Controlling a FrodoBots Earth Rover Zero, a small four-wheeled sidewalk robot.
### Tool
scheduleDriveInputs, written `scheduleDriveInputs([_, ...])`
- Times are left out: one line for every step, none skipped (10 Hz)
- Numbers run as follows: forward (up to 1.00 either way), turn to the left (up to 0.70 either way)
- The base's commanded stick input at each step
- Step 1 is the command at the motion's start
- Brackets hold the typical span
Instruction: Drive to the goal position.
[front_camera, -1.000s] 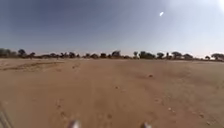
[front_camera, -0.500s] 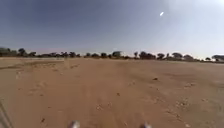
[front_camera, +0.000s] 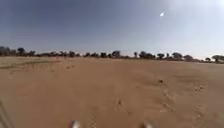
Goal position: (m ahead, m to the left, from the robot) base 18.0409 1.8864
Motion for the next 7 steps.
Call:
scheduleDriveInputs([0.7,0.0])
scheduleDriveInputs([0.7,0.0])
scheduleDriveInputs([0.7,0.0])
scheduleDriveInputs([0.7,0.0])
scheduleDriveInputs([0.7,0.0])
scheduleDriveInputs([0.7,0.0])
scheduleDriveInputs([0.7,0.0])
